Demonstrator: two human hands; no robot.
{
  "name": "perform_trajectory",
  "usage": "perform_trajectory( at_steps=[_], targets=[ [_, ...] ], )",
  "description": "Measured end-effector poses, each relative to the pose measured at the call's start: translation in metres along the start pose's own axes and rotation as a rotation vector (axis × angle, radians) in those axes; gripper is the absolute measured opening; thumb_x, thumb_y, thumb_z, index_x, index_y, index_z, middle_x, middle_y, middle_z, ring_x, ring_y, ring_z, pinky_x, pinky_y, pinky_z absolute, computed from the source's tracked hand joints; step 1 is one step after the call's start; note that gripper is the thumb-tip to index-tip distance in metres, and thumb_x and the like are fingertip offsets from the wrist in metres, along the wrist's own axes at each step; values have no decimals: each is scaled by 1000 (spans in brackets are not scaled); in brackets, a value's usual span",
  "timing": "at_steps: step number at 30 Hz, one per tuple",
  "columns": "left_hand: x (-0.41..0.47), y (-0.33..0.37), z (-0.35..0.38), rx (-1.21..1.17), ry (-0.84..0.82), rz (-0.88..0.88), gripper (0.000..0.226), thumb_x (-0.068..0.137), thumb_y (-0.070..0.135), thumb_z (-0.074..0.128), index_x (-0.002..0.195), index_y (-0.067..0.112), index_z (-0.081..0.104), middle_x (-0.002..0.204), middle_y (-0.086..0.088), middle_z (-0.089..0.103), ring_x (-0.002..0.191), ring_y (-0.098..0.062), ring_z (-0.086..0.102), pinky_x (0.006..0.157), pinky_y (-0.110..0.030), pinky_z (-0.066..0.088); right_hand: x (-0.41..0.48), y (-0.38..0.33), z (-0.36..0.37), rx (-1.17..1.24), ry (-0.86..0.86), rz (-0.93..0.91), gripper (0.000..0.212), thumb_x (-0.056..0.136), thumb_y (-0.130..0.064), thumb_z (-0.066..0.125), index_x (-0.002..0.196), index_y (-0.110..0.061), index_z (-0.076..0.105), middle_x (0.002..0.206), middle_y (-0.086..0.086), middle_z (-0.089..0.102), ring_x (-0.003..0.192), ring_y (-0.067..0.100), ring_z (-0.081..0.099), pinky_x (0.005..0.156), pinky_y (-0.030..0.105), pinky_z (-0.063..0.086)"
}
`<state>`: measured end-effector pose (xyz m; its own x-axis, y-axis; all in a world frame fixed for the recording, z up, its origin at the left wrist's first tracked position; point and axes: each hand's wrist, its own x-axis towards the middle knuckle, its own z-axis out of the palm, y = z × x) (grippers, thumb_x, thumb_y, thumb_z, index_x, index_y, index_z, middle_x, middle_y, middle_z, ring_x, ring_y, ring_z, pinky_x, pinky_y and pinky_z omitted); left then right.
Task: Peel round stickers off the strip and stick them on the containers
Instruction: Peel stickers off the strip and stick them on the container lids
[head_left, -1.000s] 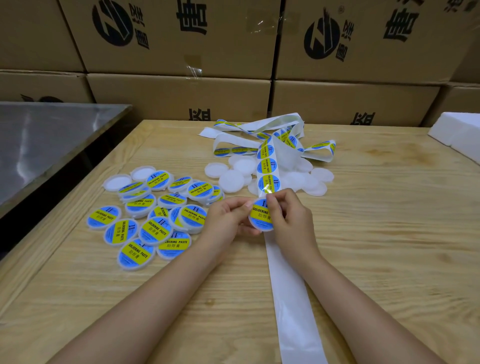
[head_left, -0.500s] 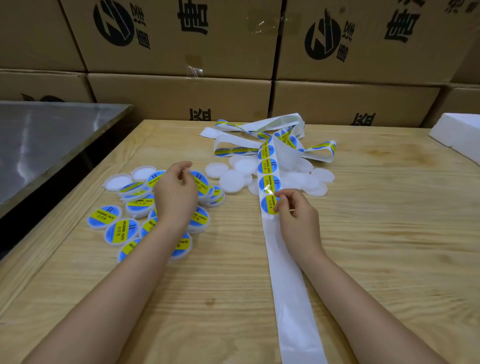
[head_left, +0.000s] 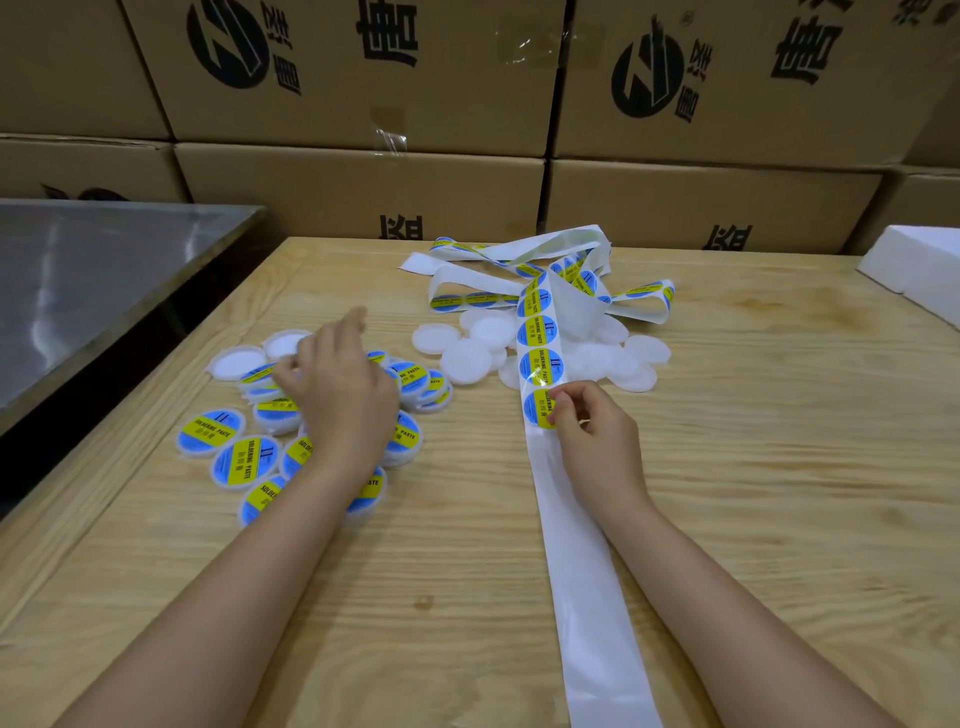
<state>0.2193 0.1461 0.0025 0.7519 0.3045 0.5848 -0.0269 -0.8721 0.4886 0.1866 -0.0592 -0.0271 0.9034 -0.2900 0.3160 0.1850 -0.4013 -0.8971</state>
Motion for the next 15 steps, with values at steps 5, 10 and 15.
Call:
perform_trajectory(
  at_steps=[5,10,15],
  targets=[
    [-49,49,0,-185,-235,799,37,70,14,38,86,7,71,89,-8,70,82,-27,67,77,-35,45,1,1,-2,12,39,5,18,93,-18,49,82,-15,63,73,-4,65,68,10,55,59,15,38],
    [-68,47,17,-134,-693,809,35,93,23,40,123,20,58,132,4,54,123,-16,47,95,-37,36,2,-2,-8,-35,130,-24,14,90,-10,52,85,-14,64,81,-2,65,75,8,57,70,22,44],
    [-69,46,24,-120,-680,806,37,97,28,38,132,24,50,143,5,43,130,-12,39,100,-31,28,7,1,-2,-192,194,-15,23,85,-3,54,105,-7,63,111,11,57,109,29,47,96,32,33]
  ],
)
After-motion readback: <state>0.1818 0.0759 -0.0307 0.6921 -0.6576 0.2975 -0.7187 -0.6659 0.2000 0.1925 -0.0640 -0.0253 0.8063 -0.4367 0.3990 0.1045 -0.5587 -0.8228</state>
